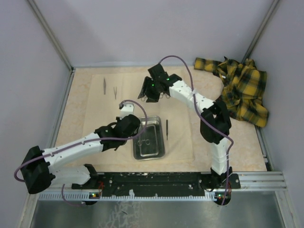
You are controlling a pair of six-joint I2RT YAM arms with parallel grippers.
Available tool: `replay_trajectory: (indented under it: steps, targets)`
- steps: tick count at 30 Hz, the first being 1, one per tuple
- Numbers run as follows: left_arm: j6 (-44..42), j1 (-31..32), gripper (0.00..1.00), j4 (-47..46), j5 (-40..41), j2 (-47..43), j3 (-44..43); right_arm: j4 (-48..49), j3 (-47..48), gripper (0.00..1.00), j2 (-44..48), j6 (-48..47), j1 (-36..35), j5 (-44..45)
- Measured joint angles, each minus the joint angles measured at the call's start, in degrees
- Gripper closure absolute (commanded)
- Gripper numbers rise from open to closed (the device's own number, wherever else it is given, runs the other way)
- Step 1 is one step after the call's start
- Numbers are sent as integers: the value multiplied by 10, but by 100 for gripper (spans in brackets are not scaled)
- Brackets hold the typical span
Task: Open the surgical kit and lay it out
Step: Place the medical item in the surgical kit.
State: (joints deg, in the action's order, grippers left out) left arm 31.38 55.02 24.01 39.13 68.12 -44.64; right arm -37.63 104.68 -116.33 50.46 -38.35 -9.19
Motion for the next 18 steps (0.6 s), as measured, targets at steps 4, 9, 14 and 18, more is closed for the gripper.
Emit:
replay_trajectory:
  steps: [4, 9, 14, 18]
  targets:
    - [0, 0, 100, -5, 3, -16, 5, 0, -17, 48, 33, -16, 35, 1]
    - [-29, -45, 100, -42, -32, -17, 1, 11, -120, 48, 167, -39, 68, 19]
    - [-61, -173, 100, -84, -117, 21, -31, 42, -267, 48, 335, -64, 70, 31]
    - [-92, -255, 100, -104, -174, 90, -88, 63, -369, 48, 420, -78, 70, 29]
